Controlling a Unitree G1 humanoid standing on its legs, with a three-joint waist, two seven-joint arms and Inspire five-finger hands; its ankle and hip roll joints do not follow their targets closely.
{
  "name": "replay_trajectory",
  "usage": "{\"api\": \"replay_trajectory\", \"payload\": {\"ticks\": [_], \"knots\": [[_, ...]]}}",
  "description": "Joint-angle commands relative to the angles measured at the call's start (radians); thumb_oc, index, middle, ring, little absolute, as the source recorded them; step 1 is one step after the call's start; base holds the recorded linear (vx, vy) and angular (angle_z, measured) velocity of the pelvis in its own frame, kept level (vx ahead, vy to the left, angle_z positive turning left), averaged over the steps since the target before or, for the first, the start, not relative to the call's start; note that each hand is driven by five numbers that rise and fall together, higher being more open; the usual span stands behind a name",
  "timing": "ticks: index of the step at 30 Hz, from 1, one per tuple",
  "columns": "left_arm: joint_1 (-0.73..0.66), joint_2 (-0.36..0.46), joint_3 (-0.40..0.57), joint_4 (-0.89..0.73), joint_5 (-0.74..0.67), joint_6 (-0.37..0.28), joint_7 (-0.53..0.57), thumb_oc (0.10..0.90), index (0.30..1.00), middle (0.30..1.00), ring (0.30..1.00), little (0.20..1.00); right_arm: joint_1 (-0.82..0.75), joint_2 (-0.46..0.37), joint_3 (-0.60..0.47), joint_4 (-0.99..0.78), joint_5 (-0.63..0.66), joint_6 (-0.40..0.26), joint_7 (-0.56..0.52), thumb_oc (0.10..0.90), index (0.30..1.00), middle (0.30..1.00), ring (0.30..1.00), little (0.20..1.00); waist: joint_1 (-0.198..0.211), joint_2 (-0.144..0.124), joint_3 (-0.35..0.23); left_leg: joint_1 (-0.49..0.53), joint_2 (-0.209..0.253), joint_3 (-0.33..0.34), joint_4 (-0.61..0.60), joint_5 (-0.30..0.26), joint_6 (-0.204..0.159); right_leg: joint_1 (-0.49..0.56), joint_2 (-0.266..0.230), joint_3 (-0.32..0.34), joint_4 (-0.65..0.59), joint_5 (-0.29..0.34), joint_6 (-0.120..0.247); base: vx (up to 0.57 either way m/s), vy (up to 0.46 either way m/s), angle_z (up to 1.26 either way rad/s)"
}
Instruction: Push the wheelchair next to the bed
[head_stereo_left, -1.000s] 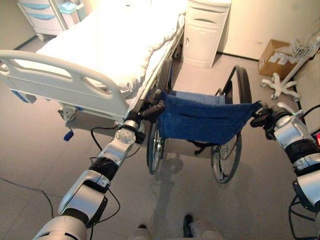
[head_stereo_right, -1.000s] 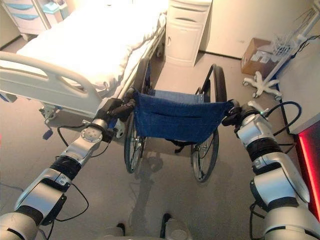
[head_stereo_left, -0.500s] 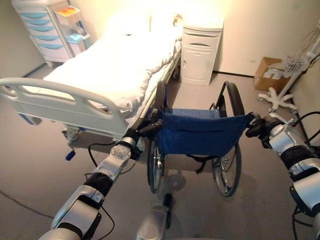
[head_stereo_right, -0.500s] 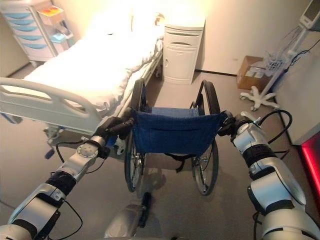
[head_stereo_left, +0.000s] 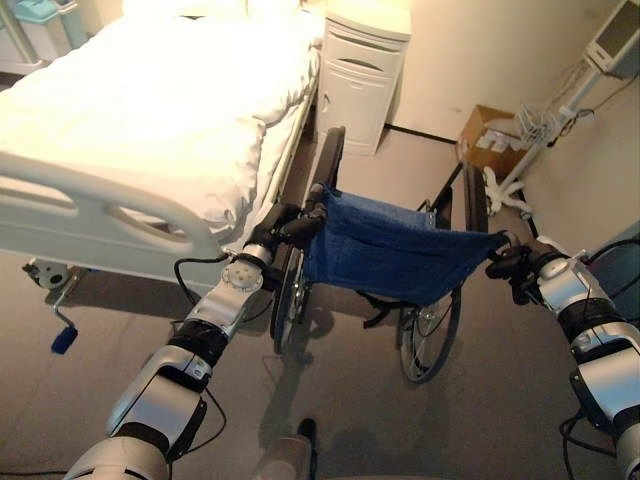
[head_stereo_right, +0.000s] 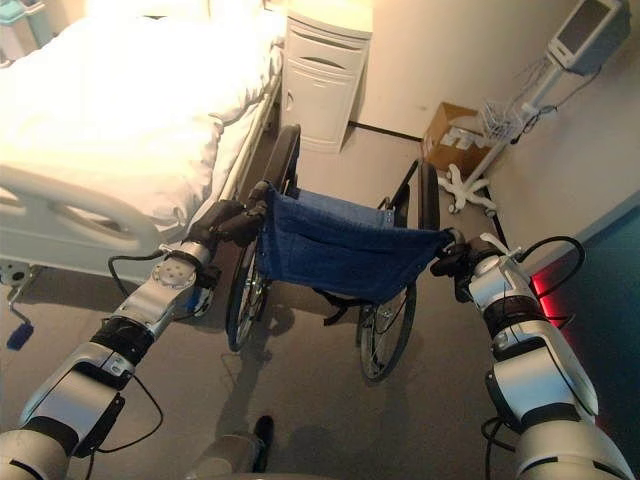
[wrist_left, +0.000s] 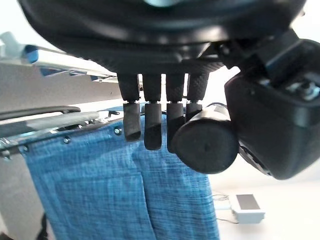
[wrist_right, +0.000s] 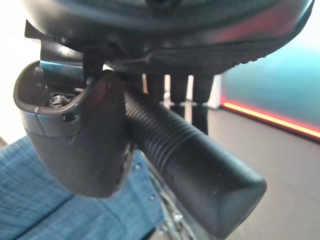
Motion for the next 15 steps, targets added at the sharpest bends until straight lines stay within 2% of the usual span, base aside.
{"api": "replay_trajectory", "payload": {"ticks": [1, 2, 4, 5, 7, 9, 10, 11, 12, 13, 14, 15], "knots": [[0.153, 0.063, 0.010, 0.015, 0.100, 0.021, 0.042, 0.400, 0.300, 0.300, 0.300, 0.300, 0.071, 0.116, 0.101, -0.085, 0.086, -0.083, 0.084, 0.400, 0.300, 0.300, 0.300, 0.300, 0.024, 0.000, 0.075, -0.006, 0.007, 0.042, 0.029, -0.087, -0.056, -0.207, -0.037, -0.005, -0.185, 0.200, 0.045, 0.23, -0.079, -0.47], [0.151, 0.077, 0.019, 0.005, 0.095, 0.014, 0.043, 0.400, 0.300, 0.300, 0.300, 0.300, 0.055, 0.111, 0.106, -0.110, 0.095, -0.062, 0.082, 0.400, 0.300, 0.300, 0.300, 0.300, 0.002, 0.004, 0.105, 0.017, 0.005, 0.025, 0.028, -0.107, -0.053, -0.315, -0.031, -0.003, -0.197, 0.202, 0.043, 0.22, -0.079, -0.45], [0.145, 0.092, 0.027, -0.010, 0.080, 0.011, 0.041, 0.400, 0.300, 0.300, 0.300, 0.300, 0.034, 0.100, 0.112, -0.139, 0.104, -0.032, 0.082, 0.400, 0.300, 0.300, 0.300, 0.300, -0.025, -0.003, 0.140, 0.036, -0.010, 0.012, 0.042, -0.140, -0.044, -0.405, -0.038, -0.004, -0.251, 0.227, 0.045, 0.34, -0.111, -0.13], [0.141, 0.095, 0.027, -0.016, 0.075, 0.005, 0.033, 0.400, 0.300, 0.300, 0.300, 0.300, 0.016, 0.084, 0.116, -0.156, 0.111, 0.001, 0.094, 0.400, 0.300, 0.300, 0.300, 0.300, -0.047, -0.008, 0.156, 0.066, -0.022, -0.008, 0.051, -0.171, -0.043, -0.450, -0.049, -0.006, -0.337, 0.248, 0.051, 0.62, -0.195, 0.46], [0.137, 0.089, 0.025, -0.022, 0.074, 0.006, 0.021, 0.400, 0.300, 0.300, 0.300, 0.300, -0.001, 0.067, 0.114, -0.159, 0.116, 0.034, 0.117, 0.400, 0.300, 0.300, 0.300, 0.300, -0.066, -0.008, 0.163, 0.106, -0.024, -0.034, 0.046, -0.197, -0.050, -0.460, -0.054, 0.000, -0.457, 0.250, 0.057, 0.64, -0.219, 1.06], [0.134, 0.074, 0.027, -0.024, 0.086, 0.016, 0.010, 0.400, 0.300, 0.300, 0.300, 0.300, 0.000, 0.059, 0.106, -0.166, 0.108, 0.076, 0.159, 0.400, 0.300, 0.300, 0.300, 0.300, -0.082, -0.002, 0.157, 0.155, -0.005, -0.056, 0.024, -0.211, -0.065, -0.452, -0.058, 0.006, -0.566, 0.257, 0.066, 0.64, -0.271, 1.55], [0.137, 0.068, 0.032, -0.039, 0.113, 0.033, 0.007, 0.400, 0.300, 0.300, 0.300, 0.300, 0.004, 0.054, 0.106, -0.181, 0.113, 0.106, 0.165, 0.400, 0.300, 0.300, 0.300, 0.300, -0.088, -0.010, 0.154, 0.166, 0.002, -0.061, 0.031, -0.224, -0.070, -0.435, -0.054, 0.036, -0.527, 0.250, 0.066, 0.50, -0.232, 1.25], [0.137, 0.069, 0.031, -0.041, 0.121, 0.036, 0.005, 0.400, 0.300, 0.300, 0.300, 0.300, 0.006, 0.053, 0.105, -0.183, 0.113, 0.111, 0.164, 0.400, 0.300, 0.300, 0.300, 0.300, -0.090, -0.013, 0.151, 0.165, 0.003, -0.062, 0.034, -0.226, -0.071, -0.424, -0.051, 0.044, -0.524, 0.243, 0.066, 0.61, -0.330, 0.99], [0.137, 0.070, 0.032, -0.044, 0.115, 0.039, 0.007, 0.400, 0.300, 0.300, 0.300, 0.300, 0.016, 0.049, 0.102, -0.175, 0.124, 0.111, 0.170, 0.400, 0.300, 0.300, 0.300, 0.300, -0.093, -0.027, 0.140, 0.150, 0.009, -0.053, 0.071, -0.246, -0.077, -0.392, -0.060, 0.050, -0.507, 0.229, 0.063, 0.60, -0.290, 0.54], [0.136, 0.069, 0.036, -0.039, 0.087, 0.047, 0.009, 0.400, 0.300, 0.300, 0.300, 0.300, 0.018, 0.052, 0.102, -0.168, 0.118, 0.107, 0.190, 0.400, 0.300, 0.300, 0.300, 0.300, -0.102, -0.034, 0.128, 0.185, 0.039, -0.046, 0.093, -0.279, -0.101, -0.398, -0.080, 0.043, -0.442, 0.244, 0.064, 0.71, -0.282, 0.55], [0.135, 0.067, 0.039, -0.034, 0.085, 0.058, 0.010, 0.400, 0.300, 0.300, 0.300, 0.300, 0.018, 0.048, 0.102, -0.171, 0.103, 0.114, 0.210, 0.400, 0.300, 0.300, 0.300, 0.300, -0.116, -0.027, 0.117, 0.237, 0.087, -0.036, 0.087, -0.278, -0.127, -0.408, -0.085, 0.032, -0.389, 0.243, 0.061, 0.60, -0.150, 0.54], [0.133, 0.066, 0.032, -0.027, 0.076, 0.063, 0.010, 0.400, 0.300, 0.300, 0.300, 0.300, 0.027, 0.043, 0.097, -0.164, 0.095, 0.111, 0.221, 0.400, 0.300, 0.300, 0.300, 0.300, -0.129, -0.020, 0.109, 0.250, 0.139, -0.007, 0.092, -0.238, -0.152, -0.404, -0.093, 0.008, -0.365, 0.239, 0.054, 0.51, -0.132, 0.32]]}}
